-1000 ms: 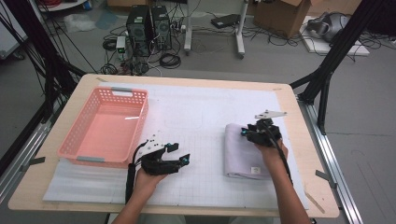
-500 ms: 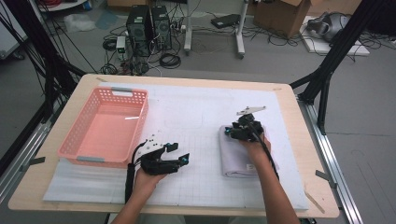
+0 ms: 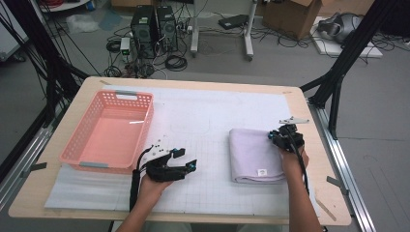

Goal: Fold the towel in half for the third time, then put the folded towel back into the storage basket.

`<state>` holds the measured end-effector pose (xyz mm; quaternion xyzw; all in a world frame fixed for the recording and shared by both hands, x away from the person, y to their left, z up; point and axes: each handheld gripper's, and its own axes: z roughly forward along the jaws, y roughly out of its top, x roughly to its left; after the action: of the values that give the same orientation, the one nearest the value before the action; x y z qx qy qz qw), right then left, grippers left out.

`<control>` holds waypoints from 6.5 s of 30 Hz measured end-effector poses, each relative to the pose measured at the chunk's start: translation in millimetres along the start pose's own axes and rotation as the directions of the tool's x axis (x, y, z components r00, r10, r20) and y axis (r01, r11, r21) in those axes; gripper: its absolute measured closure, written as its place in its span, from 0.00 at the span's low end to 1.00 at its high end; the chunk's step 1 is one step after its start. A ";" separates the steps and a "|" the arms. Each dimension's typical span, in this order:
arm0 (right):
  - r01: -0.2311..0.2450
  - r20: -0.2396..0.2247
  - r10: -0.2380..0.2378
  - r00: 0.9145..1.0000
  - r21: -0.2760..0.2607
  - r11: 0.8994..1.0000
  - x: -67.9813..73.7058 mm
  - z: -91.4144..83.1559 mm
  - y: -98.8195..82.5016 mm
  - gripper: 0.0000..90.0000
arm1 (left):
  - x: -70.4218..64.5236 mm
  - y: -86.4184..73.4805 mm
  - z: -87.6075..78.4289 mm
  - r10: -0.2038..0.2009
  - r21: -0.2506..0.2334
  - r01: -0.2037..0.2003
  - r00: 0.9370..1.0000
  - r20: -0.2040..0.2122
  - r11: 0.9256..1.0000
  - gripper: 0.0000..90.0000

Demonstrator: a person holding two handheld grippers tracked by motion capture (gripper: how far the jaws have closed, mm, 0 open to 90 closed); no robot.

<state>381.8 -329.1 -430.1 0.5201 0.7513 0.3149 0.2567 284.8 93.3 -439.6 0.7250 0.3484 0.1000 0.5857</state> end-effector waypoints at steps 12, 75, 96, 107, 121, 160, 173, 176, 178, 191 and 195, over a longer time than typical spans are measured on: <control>-0.019 -0.159 0.001 0.987 -0.115 0.993 3.8 -54.0 -22.0 0.72 | -0.2 0.2 -0.1 0.006 -0.002 -0.006 1.000 0.000 1.000 0.36; -0.014 -0.128 -0.014 0.992 -0.219 0.976 -5.5 -130.3 -97.8 0.23 | 0.6 7.3 -6.9 -0.036 -0.077 0.036 0.999 0.007 0.996 0.22; -0.016 -0.138 -0.011 0.990 -0.192 0.981 -8.6 -128.6 -101.6 0.23 | -7.1 24.0 46.7 -0.048 0.018 0.048 0.999 0.021 0.999 0.25; -0.007 -0.150 -0.021 0.988 -0.186 0.982 -5.7 -126.3 -100.4 0.23 | -28.7 38.0 113.8 -0.071 0.120 0.062 0.995 0.071 0.991 0.28; -0.008 -0.153 -0.020 0.988 -0.181 0.983 -6.6 -126.9 -101.3 0.23 | -40.5 24.4 159.8 -0.152 0.263 0.140 0.988 0.026 0.955 0.26; -0.004 -0.155 -0.022 0.988 -0.167 0.986 -3.4 -125.5 -101.3 0.23 | -30.7 26.5 119.8 -0.101 0.210 0.065 0.981 0.166 0.976 0.81; 0.006 -0.165 -0.034 0.986 -0.163 0.987 2.2 -121.6 -98.2 0.23 | -18.4 25.3 77.4 -0.004 0.132 -0.019 0.985 0.171 0.991 0.81; 0.009 -0.165 -0.036 0.986 -0.162 0.987 3.2 -120.4 -97.6 0.23 | -16.4 24.8 68.2 0.014 0.108 -0.033 0.985 0.171 0.994 0.81; 0.013 -0.166 -0.041 0.985 -0.162 0.987 3.6 -120.0 -97.1 0.23 | -15.1 25.0 63.2 0.031 0.098 -0.048 0.985 0.172 0.994 0.81; 0.016 -0.172 -0.045 0.984 -0.165 0.986 7.1 -117.9 -95.2 0.23 | -13.6 35.2 40.2 0.106 0.009 -0.110 0.976 0.188 0.994 0.82; 0.018 -0.172 -0.047 0.984 -0.165 0.986 7.0 -117.9 -94.9 0.23 | -15.5 41.7 33.7 0.138 -0.022 -0.137 0.971 0.194 0.990 0.82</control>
<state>236.6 -371.5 -421.8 0.4554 0.7512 0.4154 0.2361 308.2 54.5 -407.0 0.7512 0.2379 0.0702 0.6118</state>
